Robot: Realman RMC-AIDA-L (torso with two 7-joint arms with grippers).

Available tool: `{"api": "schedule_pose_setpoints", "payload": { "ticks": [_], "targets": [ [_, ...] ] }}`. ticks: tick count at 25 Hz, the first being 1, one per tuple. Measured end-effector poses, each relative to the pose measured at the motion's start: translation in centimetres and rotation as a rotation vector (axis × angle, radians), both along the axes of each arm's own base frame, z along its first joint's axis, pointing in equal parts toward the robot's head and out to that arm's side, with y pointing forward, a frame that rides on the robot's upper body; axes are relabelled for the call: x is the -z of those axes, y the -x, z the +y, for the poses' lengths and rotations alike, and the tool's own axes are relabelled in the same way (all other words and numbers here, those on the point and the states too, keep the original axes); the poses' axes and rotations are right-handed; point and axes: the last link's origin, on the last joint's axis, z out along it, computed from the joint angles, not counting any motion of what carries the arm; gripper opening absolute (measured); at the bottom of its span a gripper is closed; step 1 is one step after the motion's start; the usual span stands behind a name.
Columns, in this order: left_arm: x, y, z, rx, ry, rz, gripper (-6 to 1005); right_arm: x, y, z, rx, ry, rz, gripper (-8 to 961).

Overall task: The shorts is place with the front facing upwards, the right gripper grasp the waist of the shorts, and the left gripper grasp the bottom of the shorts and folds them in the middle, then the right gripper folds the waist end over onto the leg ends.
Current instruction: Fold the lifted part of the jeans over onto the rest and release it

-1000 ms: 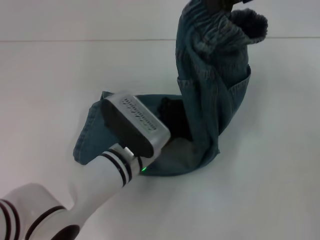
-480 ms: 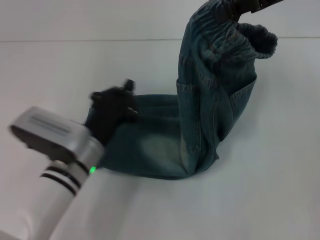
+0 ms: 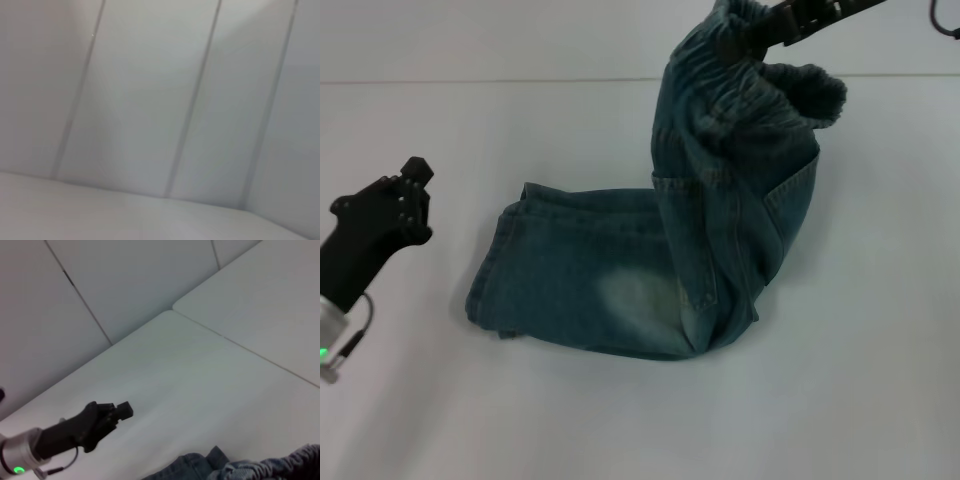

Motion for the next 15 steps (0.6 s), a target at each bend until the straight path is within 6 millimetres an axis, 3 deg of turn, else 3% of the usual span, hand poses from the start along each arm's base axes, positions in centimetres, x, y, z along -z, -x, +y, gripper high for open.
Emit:
{"api": "schedule_pose_setpoints", "payload": {
  "ticks": [6, 11, 15],
  "targets": [
    [-4.5, 0.9, -2.9, 0.155, 0.170, 0.029, 1, 2.1, 1.3, 0.0, -0.038, 0.057, -0.041, 87],
    [-7.2, 1.8, -5.3, 0.174, 0.147, 0.018, 1, 5.2, 2.6, -0.5, -0.090, 0.120, -0.103, 87],
    [-8.3, 2.6, -6.6, 0.144, 0.095, 0.007, 1, 7.6, 3.7, -1.2, -0.144, 0.175, -0.132, 87]
  ]
}}
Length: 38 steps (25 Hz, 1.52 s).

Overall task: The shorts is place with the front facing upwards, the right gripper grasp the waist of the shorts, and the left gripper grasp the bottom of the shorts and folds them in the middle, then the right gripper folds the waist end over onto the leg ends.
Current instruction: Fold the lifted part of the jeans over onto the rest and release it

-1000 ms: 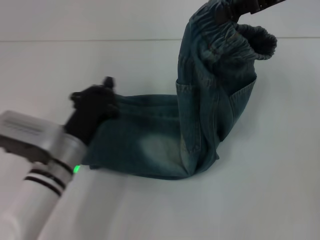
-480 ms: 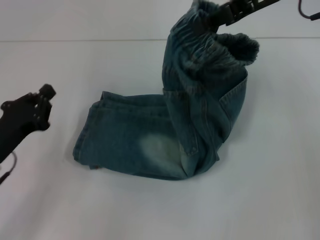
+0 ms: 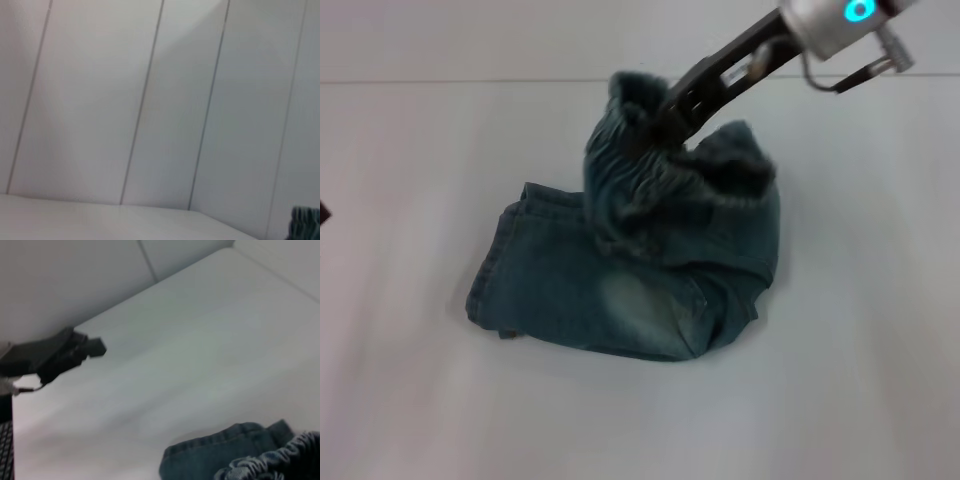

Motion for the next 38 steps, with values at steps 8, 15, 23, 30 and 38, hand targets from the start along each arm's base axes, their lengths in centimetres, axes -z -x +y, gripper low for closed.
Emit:
{"api": "schedule_pose_setpoints", "payload": {
  "ticks": [8, 15, 23, 30, 38],
  "targets": [
    [-0.3, 0.5, -0.7, -0.023, -0.012, 0.002, 1, 2.4, 2.1, -1.3, -0.103, 0.076, -0.056, 86],
    [-0.1, 0.9, -1.0, -0.043, -0.012, 0.002, 1, 0.3, 0.8, -1.2, -0.113, 0.063, -0.045, 86],
    [-0.2, 0.6, -0.5, -0.031, -0.012, -0.004, 0, 2.6, 0.9, -2.1, -0.182, 0.115, -0.058, 86],
    [-0.3, 0.4, 0.0, -0.029, -0.008, -0.005, 0, 4.9, 1.1, -1.8, -0.196, 0.074, -0.061, 107],
    [0.0, 0.3, 0.6, -0.031, 0.011, 0.005, 0, 5.6, 1.5, -1.6, -0.213, 0.054, -0.066, 322]
  ]
}}
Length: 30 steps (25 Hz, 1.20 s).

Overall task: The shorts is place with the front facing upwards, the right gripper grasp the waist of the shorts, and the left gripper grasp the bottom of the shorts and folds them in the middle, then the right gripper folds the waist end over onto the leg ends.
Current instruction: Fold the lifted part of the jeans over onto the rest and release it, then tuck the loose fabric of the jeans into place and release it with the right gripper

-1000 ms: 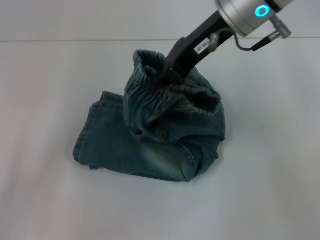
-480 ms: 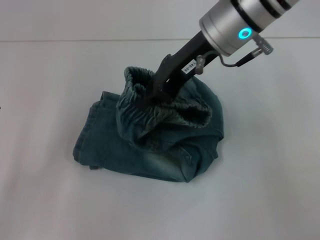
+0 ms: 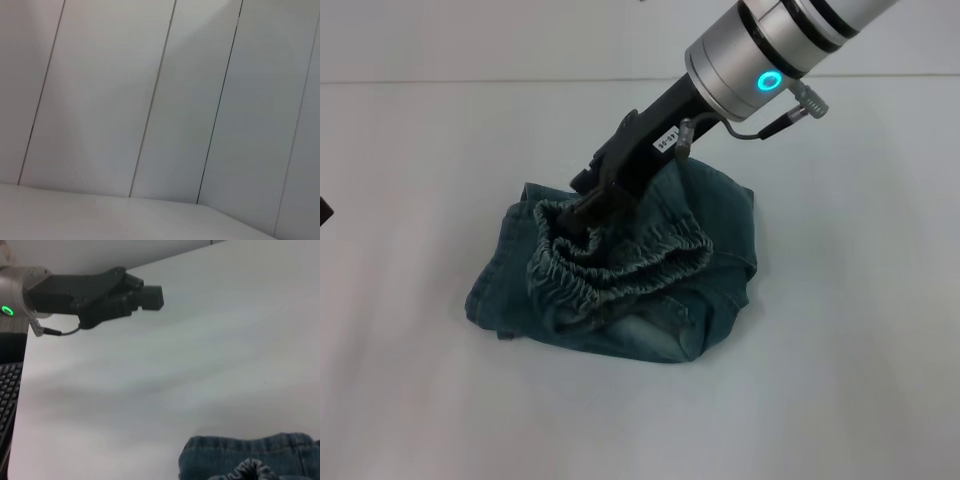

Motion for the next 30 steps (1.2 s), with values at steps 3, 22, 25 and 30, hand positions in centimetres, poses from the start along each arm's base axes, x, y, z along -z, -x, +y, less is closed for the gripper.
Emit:
{"api": "schedule_pose_setpoints", "payload": {
  "ticks": [3, 22, 25, 30],
  "targets": [
    [0.0, 0.0, 0.1, -0.004, 0.001, 0.002, 0, -0.4, 0.0, 0.2, 0.000, -0.007, 0.001, 461],
    [0.6, 0.1, 0.5, -0.022, 0.016, -0.003, 0, -7.8, -2.3, -0.6, 0.121, 0.073, -0.055, 863],
    [0.6, 0.1, 0.9, -0.026, 0.019, -0.001, 0, -7.9, -3.6, -1.2, 0.126, 0.105, -0.117, 858],
    [0.8, -0.1, 1.5, -0.022, 0.029, -0.002, 0, -6.7, -4.9, -2.0, 0.103, 0.150, -0.215, 857]
  ]
}}
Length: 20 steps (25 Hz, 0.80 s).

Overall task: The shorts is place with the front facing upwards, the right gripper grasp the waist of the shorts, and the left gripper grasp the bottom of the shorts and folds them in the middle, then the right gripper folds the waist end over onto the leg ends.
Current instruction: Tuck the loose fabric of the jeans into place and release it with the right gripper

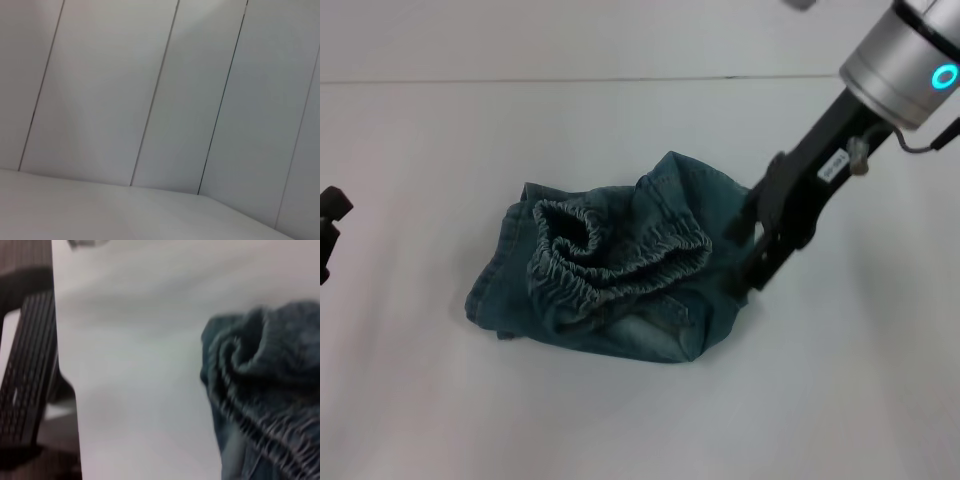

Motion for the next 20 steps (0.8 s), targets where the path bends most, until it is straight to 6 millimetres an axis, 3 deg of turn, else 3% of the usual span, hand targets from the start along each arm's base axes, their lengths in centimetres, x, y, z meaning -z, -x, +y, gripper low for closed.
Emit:
{"api": "schedule_pose_setpoints", "payload": {
  "ticks": [8, 20],
  "targets": [
    [0.3, -0.2, 0.4, 0.003, 0.014, 0.003, 0, 2.5, -1.2, -0.3, -0.041, 0.007, -0.159, 858],
    [0.5, 0.0, 0.4, -0.012, 0.020, 0.009, 1, 5.4, -1.5, 0.7, -0.040, -0.059, -0.194, 857]
  ]
}}
